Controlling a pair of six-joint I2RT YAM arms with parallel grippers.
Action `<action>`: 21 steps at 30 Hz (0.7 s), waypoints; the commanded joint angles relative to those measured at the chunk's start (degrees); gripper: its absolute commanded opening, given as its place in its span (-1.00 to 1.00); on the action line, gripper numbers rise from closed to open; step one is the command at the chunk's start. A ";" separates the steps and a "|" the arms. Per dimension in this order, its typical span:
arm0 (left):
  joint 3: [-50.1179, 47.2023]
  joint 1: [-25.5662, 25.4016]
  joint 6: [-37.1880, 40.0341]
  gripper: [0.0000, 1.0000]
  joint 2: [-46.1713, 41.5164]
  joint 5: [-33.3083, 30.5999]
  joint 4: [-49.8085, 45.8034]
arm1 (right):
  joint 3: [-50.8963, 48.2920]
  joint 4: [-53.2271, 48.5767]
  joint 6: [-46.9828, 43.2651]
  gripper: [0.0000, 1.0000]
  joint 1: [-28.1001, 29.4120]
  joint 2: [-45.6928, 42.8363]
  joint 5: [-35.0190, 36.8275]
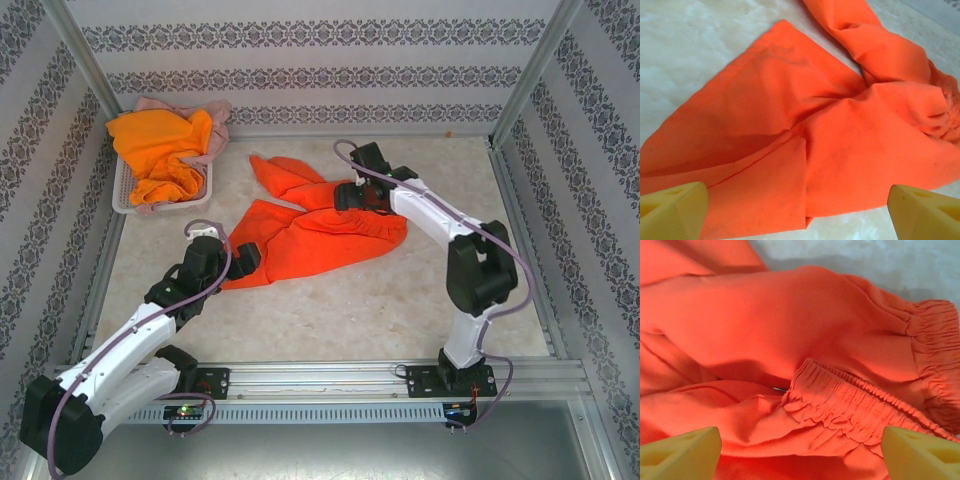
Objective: Fold and stack the shorts
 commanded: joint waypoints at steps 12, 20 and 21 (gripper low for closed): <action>-4.27 2.86 -5.63 0.85 -1.66 -0.59 2.43 | 9.70 -4.28 11.14 0.44 -1.19 12.47 2.73; -5.80 3.56 -8.48 0.87 -4.14 -1.45 1.08 | 11.24 -4.30 14.60 -0.12 -1.63 15.32 -0.63; -6.16 3.90 -9.27 0.88 -4.74 -1.46 1.09 | 11.05 -4.27 14.73 -0.25 -1.68 15.28 -0.76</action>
